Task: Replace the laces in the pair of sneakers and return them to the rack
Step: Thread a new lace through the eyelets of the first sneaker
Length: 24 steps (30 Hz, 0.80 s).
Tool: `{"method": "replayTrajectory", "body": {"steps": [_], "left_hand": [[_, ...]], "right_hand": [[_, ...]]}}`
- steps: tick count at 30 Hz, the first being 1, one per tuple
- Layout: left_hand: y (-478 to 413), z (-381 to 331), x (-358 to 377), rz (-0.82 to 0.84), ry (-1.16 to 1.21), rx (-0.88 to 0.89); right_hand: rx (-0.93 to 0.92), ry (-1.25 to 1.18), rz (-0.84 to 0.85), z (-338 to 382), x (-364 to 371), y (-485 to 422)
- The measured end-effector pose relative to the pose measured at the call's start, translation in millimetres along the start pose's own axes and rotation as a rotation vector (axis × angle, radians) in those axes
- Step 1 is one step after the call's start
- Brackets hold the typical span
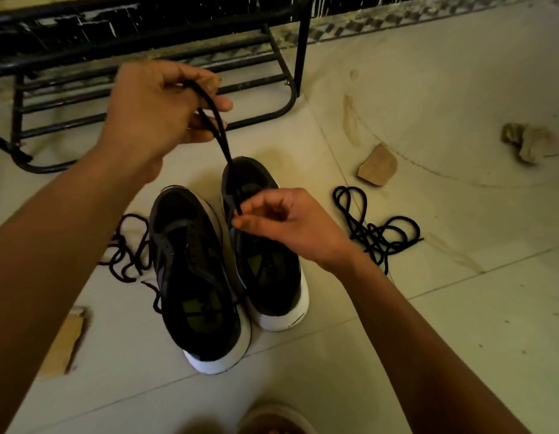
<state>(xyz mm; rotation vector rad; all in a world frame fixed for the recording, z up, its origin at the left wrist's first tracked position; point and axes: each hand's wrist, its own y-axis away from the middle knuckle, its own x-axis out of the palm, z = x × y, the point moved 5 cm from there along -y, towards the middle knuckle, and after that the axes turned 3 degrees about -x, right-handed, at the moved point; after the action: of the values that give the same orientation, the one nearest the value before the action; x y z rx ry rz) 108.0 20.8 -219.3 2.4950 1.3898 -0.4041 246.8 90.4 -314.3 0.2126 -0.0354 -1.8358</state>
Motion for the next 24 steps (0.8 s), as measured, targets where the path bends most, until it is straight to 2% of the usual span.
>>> {"method": "replayTrajectory", "body": {"steps": [3,5,7,11,14,15,16,19,20,22,24], "left_hand": [[-5,7,-9,-0.010,0.012,-0.048],[-7,15,-15,-0.011,0.031,-0.092],[-8,21,-15,0.055,-0.016,-0.110],[2,37,1,0.293,-0.450,-0.198],[13,54,11,0.365,-0.681,-0.306],[15,58,15,0.349,-0.654,-0.302],[16,62,19,0.307,-0.511,-0.287],[16,57,26,0.222,0.133,-0.209],[14,54,26,0.241,0.236,-0.160],[11,51,28,0.289,0.148,-0.068],[10,53,27,0.294,-0.119,-0.021]], "right_hand": [[0.002,0.154,-0.022,-10,-2,2],[0.047,0.121,-0.101,-14,-10,3],[0.084,0.035,-0.209,-19,-23,4],[0.105,-0.150,-0.427,-25,-47,3],[0.137,-0.221,-0.477,-30,-51,-1],[0.158,-0.226,-0.475,-33,-49,-4],[0.178,-0.220,-0.467,-36,-47,-6],[0.204,-0.190,-0.433,-43,-39,-12],[0.202,-0.190,-0.423,-44,-37,-13],[0.195,-0.168,-0.412,-45,-34,-14],[0.191,-0.103,-0.407,-47,-32,-16]]}}
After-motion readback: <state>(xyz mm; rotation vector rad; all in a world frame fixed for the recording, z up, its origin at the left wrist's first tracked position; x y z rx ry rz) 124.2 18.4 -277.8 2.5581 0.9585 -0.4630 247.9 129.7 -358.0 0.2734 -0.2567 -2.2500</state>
